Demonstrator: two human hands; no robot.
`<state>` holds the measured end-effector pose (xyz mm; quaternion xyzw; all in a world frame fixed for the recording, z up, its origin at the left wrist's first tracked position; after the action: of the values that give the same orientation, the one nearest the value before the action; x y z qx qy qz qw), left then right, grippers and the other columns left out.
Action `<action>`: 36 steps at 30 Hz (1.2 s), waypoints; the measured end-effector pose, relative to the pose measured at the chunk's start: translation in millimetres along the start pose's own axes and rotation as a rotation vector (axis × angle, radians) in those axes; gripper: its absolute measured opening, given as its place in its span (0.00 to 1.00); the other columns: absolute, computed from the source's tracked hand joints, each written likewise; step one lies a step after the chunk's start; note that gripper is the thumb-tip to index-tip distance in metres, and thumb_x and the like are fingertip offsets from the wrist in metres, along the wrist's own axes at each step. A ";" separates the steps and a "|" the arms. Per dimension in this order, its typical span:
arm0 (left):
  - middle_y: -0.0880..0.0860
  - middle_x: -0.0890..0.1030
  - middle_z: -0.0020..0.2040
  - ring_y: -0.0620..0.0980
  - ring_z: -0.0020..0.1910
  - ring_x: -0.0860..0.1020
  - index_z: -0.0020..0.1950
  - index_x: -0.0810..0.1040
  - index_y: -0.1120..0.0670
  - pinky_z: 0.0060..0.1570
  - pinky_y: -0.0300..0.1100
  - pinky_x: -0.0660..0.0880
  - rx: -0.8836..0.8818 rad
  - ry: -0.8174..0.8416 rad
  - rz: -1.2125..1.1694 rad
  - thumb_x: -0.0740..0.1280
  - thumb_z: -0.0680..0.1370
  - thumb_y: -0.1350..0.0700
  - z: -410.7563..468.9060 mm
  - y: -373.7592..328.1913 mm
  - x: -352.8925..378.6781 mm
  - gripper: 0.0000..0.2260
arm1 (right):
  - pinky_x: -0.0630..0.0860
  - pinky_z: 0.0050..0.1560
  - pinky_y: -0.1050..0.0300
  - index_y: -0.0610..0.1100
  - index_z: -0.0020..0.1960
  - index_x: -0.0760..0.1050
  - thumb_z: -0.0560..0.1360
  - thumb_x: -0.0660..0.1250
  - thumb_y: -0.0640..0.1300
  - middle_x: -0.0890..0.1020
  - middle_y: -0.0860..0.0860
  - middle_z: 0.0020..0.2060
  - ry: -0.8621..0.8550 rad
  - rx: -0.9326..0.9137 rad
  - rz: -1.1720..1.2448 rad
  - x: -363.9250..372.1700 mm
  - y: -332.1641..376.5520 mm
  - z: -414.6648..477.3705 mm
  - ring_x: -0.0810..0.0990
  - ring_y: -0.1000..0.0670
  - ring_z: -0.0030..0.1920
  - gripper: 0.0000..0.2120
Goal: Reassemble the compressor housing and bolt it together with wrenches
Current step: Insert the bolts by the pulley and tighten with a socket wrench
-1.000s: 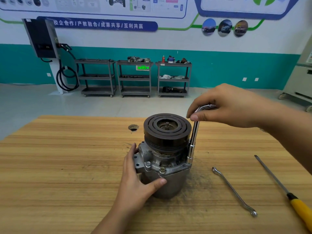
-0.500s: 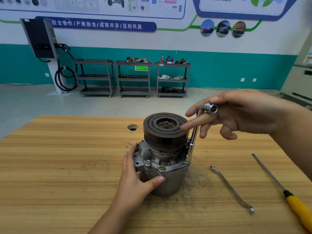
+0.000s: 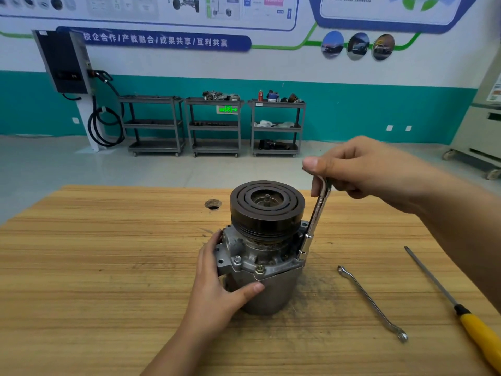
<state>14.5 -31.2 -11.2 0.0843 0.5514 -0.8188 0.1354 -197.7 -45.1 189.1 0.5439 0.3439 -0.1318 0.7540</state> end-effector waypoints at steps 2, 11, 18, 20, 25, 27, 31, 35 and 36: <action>0.25 0.58 0.62 0.23 0.61 0.61 0.63 0.52 0.24 0.49 0.18 0.64 0.000 0.000 -0.001 0.75 0.57 0.37 0.1 0.7 -0.4 0.43 | 0.63 0.23 0.67 0.41 0.34 0.81 0.64 0.66 0.64 0.72 0.49 0.27 0.000 0.020 0.046 4.0 2.0 2.2 0.67 0.54 0.27 0.25; 0.20 0.56 0.60 0.23 0.61 0.60 0.60 0.49 0.19 0.52 0.24 0.63 0.000 0.010 0.022 0.75 0.56 0.33 1.0 0.7 -1.1 0.43 | 0.75 0.24 0.63 0.40 0.48 0.79 0.80 0.57 0.38 0.82 0.44 0.36 0.028 0.068 0.451 8.2 -13.5 8.7 0.78 0.51 0.27 0.12; 0.19 0.57 0.59 0.23 0.60 0.61 0.60 0.50 0.19 0.53 0.27 0.62 -0.017 0.018 0.032 0.74 0.56 0.35 0.5 -0.1 -1.2 0.42 | 0.80 0.43 0.56 0.37 0.52 0.81 0.75 0.58 0.47 0.82 0.37 0.50 0.255 0.033 0.743 -0.4 -28.4 -5.5 0.83 0.43 0.45 0.18; 0.20 0.57 0.59 0.24 0.60 0.61 0.60 0.50 0.20 0.53 0.27 0.62 -0.014 0.018 0.033 0.75 0.57 0.36 0.4 -0.5 -1.2 0.42 | 0.80 0.46 0.55 0.37 0.54 0.80 0.73 0.64 0.47 0.81 0.38 0.52 0.271 0.008 0.756 -0.7 -31.0 -7.6 0.83 0.41 0.49 0.17; 0.23 0.58 0.61 0.36 0.64 0.65 0.61 0.51 0.22 0.58 0.32 0.64 -0.030 0.023 0.028 0.77 0.58 0.36 0.1 -1.8 -1.4 0.43 | 0.79 0.44 0.59 0.43 0.51 0.81 0.64 0.75 0.57 0.82 0.44 0.48 0.306 -0.086 0.658 5.5 -29.1 -8.4 0.83 0.46 0.44 0.22; 0.21 0.57 0.60 0.37 0.64 0.65 0.61 0.50 0.21 0.55 0.29 0.63 -0.044 0.030 0.021 0.75 0.57 0.35 -0.3 -2.6 -1.4 0.43 | 0.78 0.40 0.61 0.45 0.48 0.82 0.62 0.75 0.60 0.82 0.46 0.45 0.275 -0.113 0.605 8.1 -27.2 -6.2 0.82 0.49 0.40 0.22; 0.27 0.59 0.64 0.39 0.67 0.64 0.62 0.45 0.21 0.61 0.36 0.63 -0.095 0.037 0.037 0.74 0.52 0.33 2.1 -6.4 -4.2 0.48 | 0.74 0.39 0.64 0.51 0.45 0.81 0.60 0.71 0.68 0.83 0.50 0.43 0.185 -0.179 0.394 8.7 -22.1 -3.1 0.78 0.53 0.39 0.24; 0.35 0.60 0.66 0.40 0.66 0.64 0.64 0.34 0.23 0.64 0.41 0.62 -0.127 0.086 0.093 0.76 0.48 0.33 9.8 -14.6 -10.3 0.60 | 0.74 0.54 0.52 0.53 0.49 0.80 0.66 0.67 0.68 0.83 0.49 0.49 0.216 -0.283 0.225 2.2 -15.6 -4.1 0.79 0.47 0.54 0.22; 0.37 0.59 0.68 0.41 0.67 0.63 0.64 0.33 0.23 0.65 0.42 0.61 -0.132 0.094 0.110 0.76 0.48 0.32 10.6 -16.4 -10.2 0.61 | 0.74 0.56 0.51 0.52 0.51 0.80 0.67 0.67 0.66 0.83 0.48 0.51 0.243 -0.296 0.210 0.9 -14.2 -4.6 0.79 0.46 0.56 0.21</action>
<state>19.2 -33.8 10.2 0.1440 0.6043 -0.7672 0.1594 -206.8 -46.1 177.4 0.4723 0.3893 0.0661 0.7881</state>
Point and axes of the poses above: each hand's wrist, its own z-axis towards the middle knuckle, its own x-axis out of the palm, y = z × x, the point moved 2 cm from there along z, towards the middle knuckle
